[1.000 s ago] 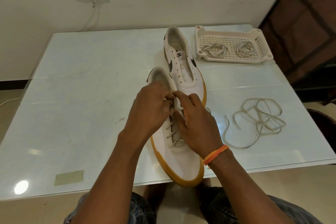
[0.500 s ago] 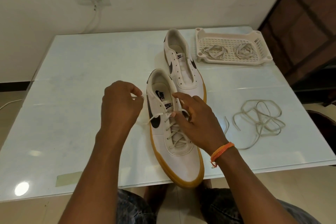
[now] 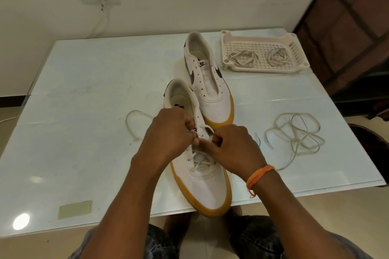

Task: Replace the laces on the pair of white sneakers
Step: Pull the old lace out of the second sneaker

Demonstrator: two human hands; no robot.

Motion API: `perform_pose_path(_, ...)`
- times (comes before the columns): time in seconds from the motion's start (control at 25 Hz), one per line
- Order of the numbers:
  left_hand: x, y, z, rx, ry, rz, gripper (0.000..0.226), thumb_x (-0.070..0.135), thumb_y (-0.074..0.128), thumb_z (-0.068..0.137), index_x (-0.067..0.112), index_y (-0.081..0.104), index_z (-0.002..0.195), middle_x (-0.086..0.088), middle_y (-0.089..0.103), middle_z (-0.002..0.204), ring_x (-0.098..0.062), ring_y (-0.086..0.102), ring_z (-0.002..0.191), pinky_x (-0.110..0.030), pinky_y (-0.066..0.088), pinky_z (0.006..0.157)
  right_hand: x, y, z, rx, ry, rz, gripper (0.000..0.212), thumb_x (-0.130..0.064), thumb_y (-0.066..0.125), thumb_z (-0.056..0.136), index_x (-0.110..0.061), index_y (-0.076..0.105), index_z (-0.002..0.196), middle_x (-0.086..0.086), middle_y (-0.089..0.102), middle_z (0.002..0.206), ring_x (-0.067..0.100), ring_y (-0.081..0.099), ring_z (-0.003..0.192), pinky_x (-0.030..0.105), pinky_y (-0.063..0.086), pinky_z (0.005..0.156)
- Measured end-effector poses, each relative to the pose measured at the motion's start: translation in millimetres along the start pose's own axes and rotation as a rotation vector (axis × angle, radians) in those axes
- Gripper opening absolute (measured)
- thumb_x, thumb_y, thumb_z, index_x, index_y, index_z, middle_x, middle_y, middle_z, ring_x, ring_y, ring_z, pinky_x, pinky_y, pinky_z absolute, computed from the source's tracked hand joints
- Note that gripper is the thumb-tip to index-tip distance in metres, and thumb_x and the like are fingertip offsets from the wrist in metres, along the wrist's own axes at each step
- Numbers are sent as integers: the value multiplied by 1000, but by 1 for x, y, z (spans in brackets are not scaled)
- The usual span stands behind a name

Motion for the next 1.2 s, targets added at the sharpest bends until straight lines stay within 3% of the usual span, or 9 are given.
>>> perform_pose_path(0.16, -11, -3, 1, -44, -98, -281, 6, 15, 77, 77, 16, 77, 83, 8, 68, 75, -6, 59, 65, -25, 52, 70, -1, 5, 2, -80, 60, 75, 50, -61, 64, 81, -23, 45, 55, -5, 49, 50, 9, 49, 47, 32, 52, 61)
perform_pose_path(0.32, -21, -4, 0, -73, -231, -544, 6, 10, 76, 74, 15, 78, 74, 4, 71, 69, -10, 63, 61, -22, 49, 55, -3, 6, -1, -70, 84, 125, 48, -62, 62, 82, -22, 48, 58, -4, 52, 53, 13, 54, 49, 35, 56, 63)
perform_pose_path(0.56, -38, -4, -2, -71, -489, -1051, 20, 9, 53, 79, 11, 52, 59, 2, 39, 51, -12, 34, 49, -26, 29, 52, -2, 25, -1, 53, 113, 227, 54, -55, 51, 93, -12, 52, 61, 6, 56, 54, 23, 60, 51, 43, 57, 59)
perform_pose_path(0.72, -31, -22, 2, 77, -221, -511, 18, 23, 67, 85, 11, 69, 73, 1, 60, 62, -11, 52, 60, -24, 40, 60, -7, 33, -4, 106, 88, 132, 48, -55, 41, 96, -21, 52, 65, -3, 55, 59, 14, 57, 58, 38, 56, 66)
perform_pose_path(0.92, -14, -23, 4, 263, 21, -171, 16, 34, 68, 88, 20, 70, 79, 9, 60, 72, -4, 53, 66, -14, 34, 61, -25, 37, -12, 82, 50, 87, 46, -68, 38, 89, -30, 40, 63, -9, 46, 57, 9, 49, 55, 19, 37, 53)
perform_pose_path(1.0, -25, -20, 5, 241, -123, -451, 20, 23, 66, 88, 17, 69, 70, 4, 62, 68, -8, 53, 62, -20, 38, 60, -24, 40, -12, 51, 65, 76, 46, -66, 37, 91, -29, 38, 63, -8, 45, 58, 8, 47, 55, 19, 32, 52)
perform_pose_path(1.12, -39, -17, 2, 111, -432, -1255, 36, 18, 54, 84, 17, 47, 49, 0, 44, 56, -14, 38, 57, -28, 30, 55, -24, 41, -11, 54, 51, 78, 47, -64, 38, 94, -29, 35, 62, -8, 44, 58, 10, 46, 56, 22, 34, 55)
perform_pose_path(1.16, -40, -16, 1, 78, -459, -1338, 37, 20, 53, 84, 16, 44, 49, 0, 41, 56, -15, 36, 57, -29, 29, 55, -25, 41, -11, 58, 46, 76, 47, -63, 38, 94, -29, 35, 62, -8, 44, 58, 10, 46, 56, 23, 35, 56)
perform_pose_path(1.2, -40, -18, 1, 80, -433, -1202, 37, 24, 56, 85, 13, 47, 51, -3, 44, 57, -16, 40, 59, -30, 32, 56, -24, 42, -11, 59, 49, 81, 47, -63, 38, 94, -29, 35, 61, -8, 44, 58, 10, 46, 56, 23, 35, 56)
Point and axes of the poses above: each hand's wrist, its own z-axis towards the middle knuckle, its own y-axis out of the palm, x = y × z, the point moved 5 cm from there along z, towards the middle knuckle
